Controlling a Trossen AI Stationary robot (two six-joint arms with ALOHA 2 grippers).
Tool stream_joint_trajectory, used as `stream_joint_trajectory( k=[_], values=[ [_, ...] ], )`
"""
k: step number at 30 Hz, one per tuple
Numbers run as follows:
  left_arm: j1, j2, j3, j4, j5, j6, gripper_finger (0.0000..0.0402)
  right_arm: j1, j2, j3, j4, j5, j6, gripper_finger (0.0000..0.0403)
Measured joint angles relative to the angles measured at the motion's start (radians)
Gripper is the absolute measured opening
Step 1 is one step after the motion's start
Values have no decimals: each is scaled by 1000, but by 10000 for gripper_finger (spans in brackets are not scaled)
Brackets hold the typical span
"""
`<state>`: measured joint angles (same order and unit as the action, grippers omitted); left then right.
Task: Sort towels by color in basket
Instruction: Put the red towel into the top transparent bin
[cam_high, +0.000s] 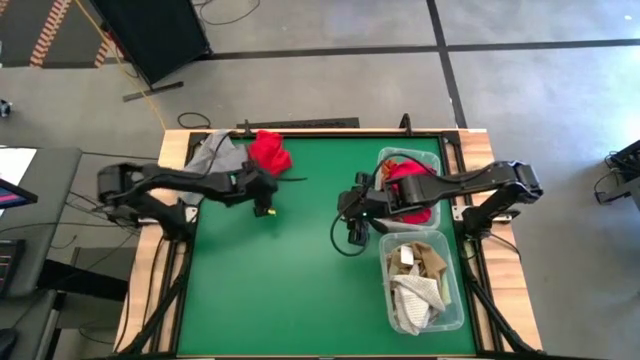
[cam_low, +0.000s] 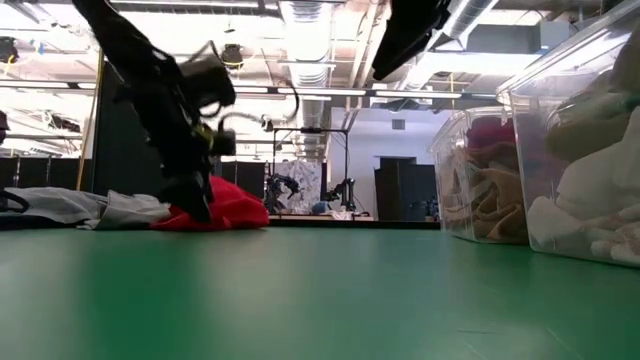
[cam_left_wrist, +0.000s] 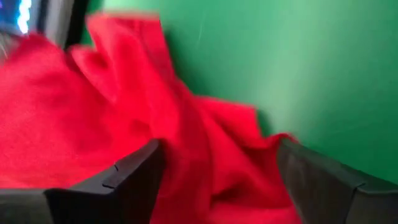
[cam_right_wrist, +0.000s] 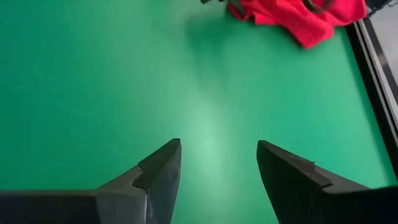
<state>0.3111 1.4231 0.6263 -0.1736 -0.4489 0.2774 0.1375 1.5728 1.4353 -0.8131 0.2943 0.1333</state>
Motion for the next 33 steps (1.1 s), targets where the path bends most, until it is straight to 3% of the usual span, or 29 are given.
stream_joint_trajectory(
  k=[3,7,10,13,19,20,26,33],
  values=[
    [57,74,23,5,29,-9,300,11,10,0,3,0,-1,240],
    [138,143,41,19,174,-19,295,30,17,0,0,0,-3,240],
    [168,162,41,32,229,-28,266,42,19,0,0,0,-3,240],
    [177,160,39,37,292,-21,203,54,19,0,2,0,-3,240],
    [161,154,37,73,437,-10,28,52,19,0,-2,0,23,240],
    [152,154,37,82,464,-9,16,51,19,0,-3,0,23,240],
    [37,158,45,129,604,-45,5,53,19,0,-10,0,48,240],
    [-181,159,151,122,610,-42,4,60,19,0,-44,-5,76,240]
  ],
)
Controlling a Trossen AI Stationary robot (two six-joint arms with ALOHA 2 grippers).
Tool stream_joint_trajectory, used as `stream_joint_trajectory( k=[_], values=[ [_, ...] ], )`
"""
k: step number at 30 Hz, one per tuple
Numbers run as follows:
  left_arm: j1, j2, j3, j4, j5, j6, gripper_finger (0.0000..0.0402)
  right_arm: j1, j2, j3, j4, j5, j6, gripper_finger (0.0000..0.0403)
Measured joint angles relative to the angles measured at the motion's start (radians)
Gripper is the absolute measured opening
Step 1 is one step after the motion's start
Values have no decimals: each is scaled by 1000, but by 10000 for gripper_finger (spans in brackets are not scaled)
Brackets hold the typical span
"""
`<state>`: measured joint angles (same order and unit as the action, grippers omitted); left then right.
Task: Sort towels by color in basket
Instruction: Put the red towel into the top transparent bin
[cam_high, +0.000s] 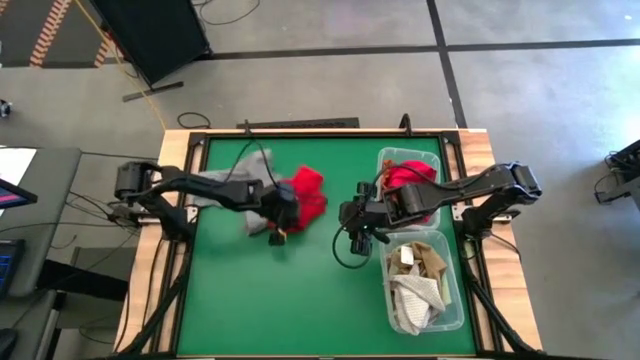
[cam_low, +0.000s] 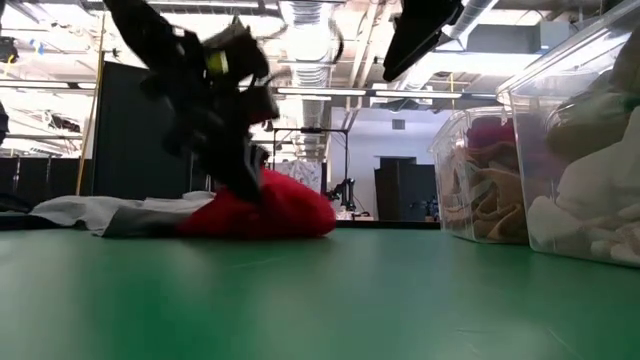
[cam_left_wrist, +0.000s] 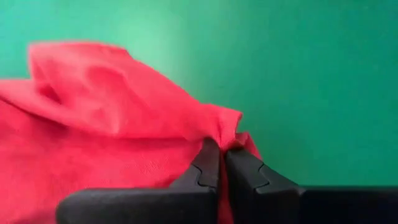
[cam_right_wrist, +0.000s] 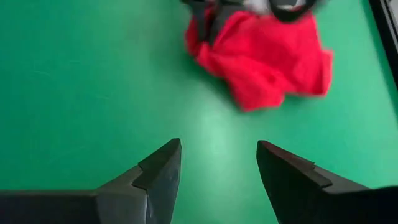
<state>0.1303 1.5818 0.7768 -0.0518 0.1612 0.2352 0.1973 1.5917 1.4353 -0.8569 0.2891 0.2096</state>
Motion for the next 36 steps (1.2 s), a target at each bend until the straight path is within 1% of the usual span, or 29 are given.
stream_joint_trajectory(
  k=[3,7,11,14,16,18,20,23,31,33,36],
  values=[
    [-83,0,47,-10,17,18,3,9,0,0,4,-2,0,240],
    [-168,0,95,-5,35,34,3,20,0,0,12,-2,0,240],
    [-215,-4,127,-5,120,33,3,37,0,0,12,-2,12,240],
    [-246,-32,141,6,179,34,2,59,0,0,10,-5,26,240],
    [-254,-58,143,13,226,38,2,71,0,0,11,-29,27,240],
    [-254,-80,143,19,249,39,2,84,0,0,24,-34,28,240],
    [-241,-91,143,15,251,39,2,97,0,0,46,-34,26,240],
    [-200,-92,132,14,253,25,2,116,24,0,89,-34,2,240],
    [-79,-92,49,30,197,-13,2,141,188,0,144,-27,-91,240],
    [-60,-81,21,35,160,-23,2,142,224,-1,156,6,-121,240],
    [-41,-48,-11,61,146,-50,2,143,265,-1,177,70,-153,240]
  ],
)
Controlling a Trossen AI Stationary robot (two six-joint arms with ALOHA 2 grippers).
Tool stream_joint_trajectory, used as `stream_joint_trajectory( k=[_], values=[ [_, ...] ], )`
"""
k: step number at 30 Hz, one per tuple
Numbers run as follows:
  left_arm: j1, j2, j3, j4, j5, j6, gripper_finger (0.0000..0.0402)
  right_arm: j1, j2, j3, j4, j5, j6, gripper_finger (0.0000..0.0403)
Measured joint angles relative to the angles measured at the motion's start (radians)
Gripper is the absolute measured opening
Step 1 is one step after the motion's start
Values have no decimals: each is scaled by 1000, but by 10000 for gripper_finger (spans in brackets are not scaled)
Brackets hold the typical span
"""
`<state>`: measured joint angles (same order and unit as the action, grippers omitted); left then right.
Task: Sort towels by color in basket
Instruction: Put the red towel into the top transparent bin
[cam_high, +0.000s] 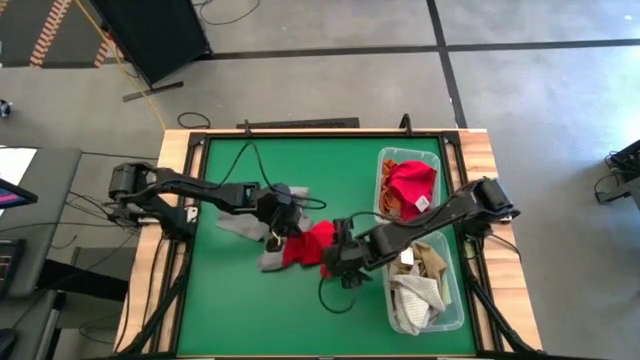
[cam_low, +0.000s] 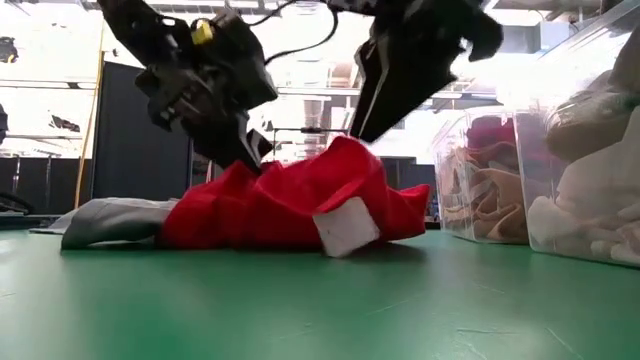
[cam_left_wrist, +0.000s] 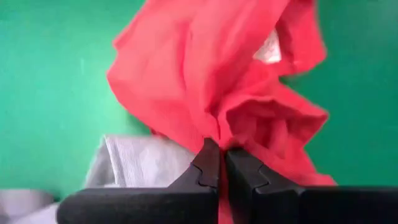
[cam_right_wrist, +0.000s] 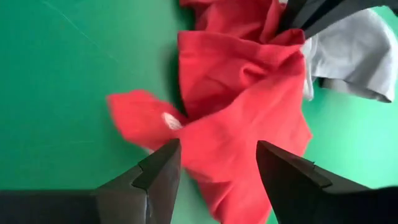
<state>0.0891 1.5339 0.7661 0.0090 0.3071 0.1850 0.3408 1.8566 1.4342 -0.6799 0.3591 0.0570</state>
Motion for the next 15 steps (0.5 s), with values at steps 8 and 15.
stream_joint_trajectory(
  k=[8,15],
  values=[
    [3,107,-3,59,-2,-6,2,-62,13,1,81,-19,-6,254],
    [3,120,-3,84,-3,1,2,-102,75,0,147,-125,-2,333]
  ],
)
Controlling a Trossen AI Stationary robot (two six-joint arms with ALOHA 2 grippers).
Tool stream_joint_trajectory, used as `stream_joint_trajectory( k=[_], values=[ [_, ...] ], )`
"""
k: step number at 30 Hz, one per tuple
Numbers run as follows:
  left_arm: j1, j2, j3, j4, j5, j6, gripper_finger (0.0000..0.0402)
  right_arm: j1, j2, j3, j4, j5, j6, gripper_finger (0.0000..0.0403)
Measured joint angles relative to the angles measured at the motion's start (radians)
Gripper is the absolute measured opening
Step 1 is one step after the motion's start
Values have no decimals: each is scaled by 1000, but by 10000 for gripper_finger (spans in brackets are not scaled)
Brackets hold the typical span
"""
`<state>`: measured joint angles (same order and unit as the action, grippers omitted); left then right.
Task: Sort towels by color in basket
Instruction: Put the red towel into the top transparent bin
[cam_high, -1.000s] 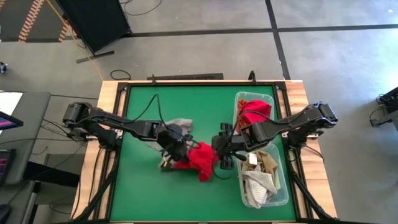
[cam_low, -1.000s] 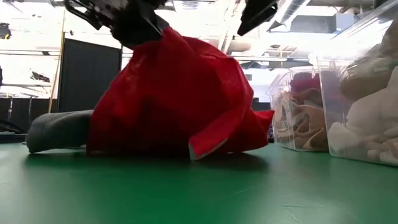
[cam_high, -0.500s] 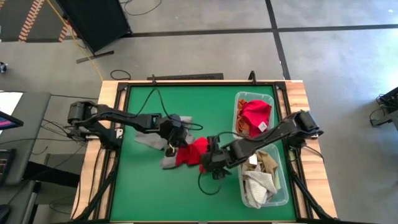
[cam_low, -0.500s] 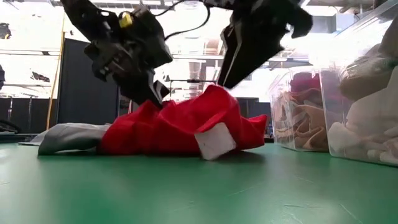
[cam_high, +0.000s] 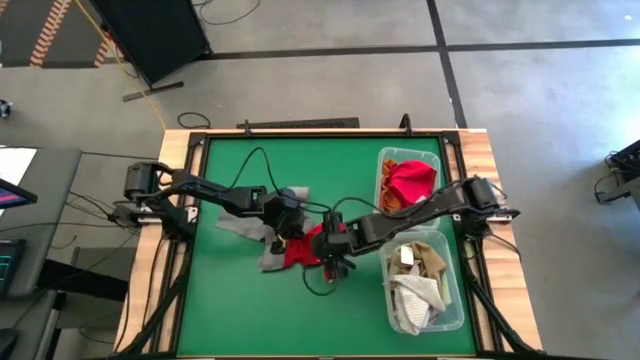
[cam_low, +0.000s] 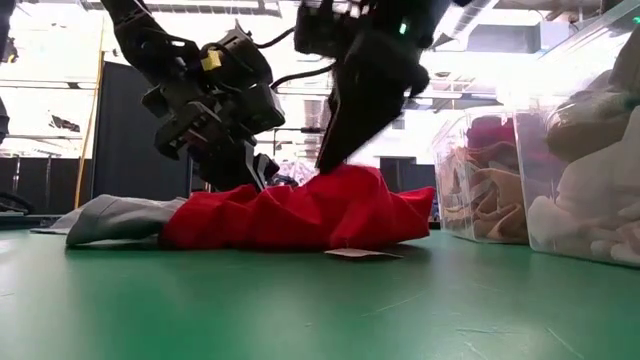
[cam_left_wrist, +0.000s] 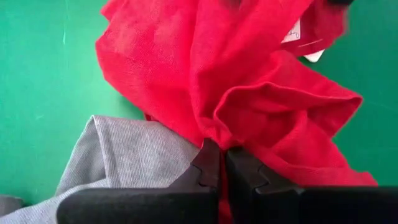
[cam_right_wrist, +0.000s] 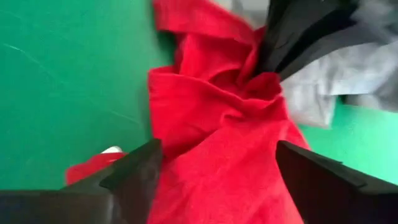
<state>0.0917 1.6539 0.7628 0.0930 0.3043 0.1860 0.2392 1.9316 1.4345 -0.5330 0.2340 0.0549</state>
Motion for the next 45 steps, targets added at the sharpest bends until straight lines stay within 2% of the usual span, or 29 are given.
stream_joint_trajectory(
  k=[4,7,12,21,24,27,31,36,37,40,43,45],
  values=[
    [0,0,0,4,-10,0,2,-20,59,0,17,-1,19,379],
    [0,0,0,3,-22,0,2,-46,102,0,13,-2,39,397],
    [0,0,0,2,-25,-1,2,-83,125,0,26,-12,49,391],
    [-9,0,0,2,-25,-4,2,-140,187,5,89,-120,63,382],
    [-13,0,0,0,-31,-13,4,-144,195,6,73,-118,90,348],
    [-22,-1,0,-2,-64,-18,24,-143,191,4,69,-112,92,288],
    [-42,-33,0,-11,-133,-4,84,-144,186,4,58,-113,94,188],
    [-56,-135,0,-89,-209,0,168,-152,186,4,27,-125,95,50],
    [-56,-159,1,-122,-228,-4,180,-152,186,4,24,-132,95,39],
    [-55,-222,1,-253,-282,-13,203,-152,186,4,19,-152,97,39],
    [-55,-249,1,-382,-302,-32,206,-152,186,3,5,-158,97,39],
    [-55,-245,-5,-412,-305,-49,203,-152,186,3,1,-161,97,39]
  ],
)
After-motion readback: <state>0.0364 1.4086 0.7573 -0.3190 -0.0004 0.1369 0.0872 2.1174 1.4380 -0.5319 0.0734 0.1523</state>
